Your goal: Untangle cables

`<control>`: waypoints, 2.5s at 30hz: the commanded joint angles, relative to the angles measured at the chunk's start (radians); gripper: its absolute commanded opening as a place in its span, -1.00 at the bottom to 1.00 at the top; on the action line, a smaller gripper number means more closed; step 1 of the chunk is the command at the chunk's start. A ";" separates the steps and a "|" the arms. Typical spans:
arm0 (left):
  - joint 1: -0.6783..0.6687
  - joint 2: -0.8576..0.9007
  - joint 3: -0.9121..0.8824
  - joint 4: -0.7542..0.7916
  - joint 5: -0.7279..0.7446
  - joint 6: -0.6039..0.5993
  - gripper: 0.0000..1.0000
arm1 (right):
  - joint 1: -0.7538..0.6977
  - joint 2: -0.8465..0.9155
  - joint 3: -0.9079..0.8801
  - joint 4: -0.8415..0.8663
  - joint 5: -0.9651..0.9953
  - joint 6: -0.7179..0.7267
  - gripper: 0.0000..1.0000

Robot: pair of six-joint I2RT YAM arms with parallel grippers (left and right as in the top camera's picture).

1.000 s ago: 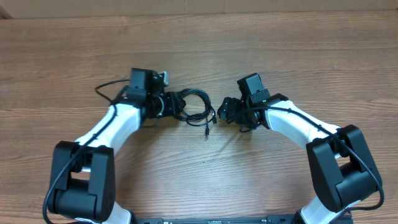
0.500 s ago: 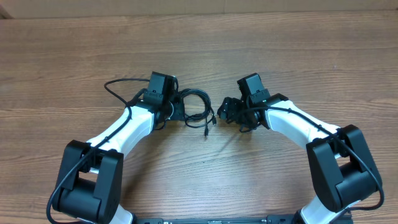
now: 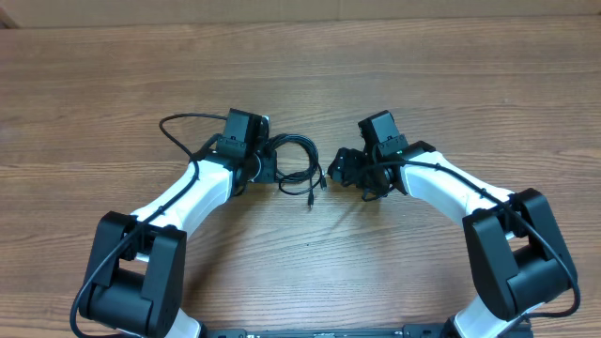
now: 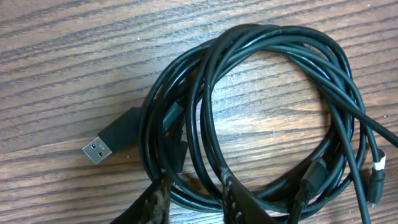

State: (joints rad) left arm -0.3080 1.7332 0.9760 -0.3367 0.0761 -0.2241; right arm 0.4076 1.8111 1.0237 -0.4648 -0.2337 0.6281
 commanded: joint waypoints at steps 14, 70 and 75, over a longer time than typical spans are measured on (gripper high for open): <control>-0.005 0.013 0.013 -0.003 -0.013 0.030 -0.32 | 0.003 0.006 -0.013 0.164 -0.106 -0.006 0.50; -0.006 0.185 0.223 -0.133 0.003 -0.027 -0.28 | 0.213 0.006 -0.037 0.138 -0.096 -0.008 -0.06; -0.006 0.193 0.223 -0.137 0.003 -0.026 -0.41 | 0.213 0.006 -0.036 0.153 -0.036 -0.007 0.11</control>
State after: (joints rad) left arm -0.3080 1.9190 1.1957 -0.4755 0.0742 -0.2375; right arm 0.6178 1.8114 0.9955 -0.3264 -0.3233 0.6304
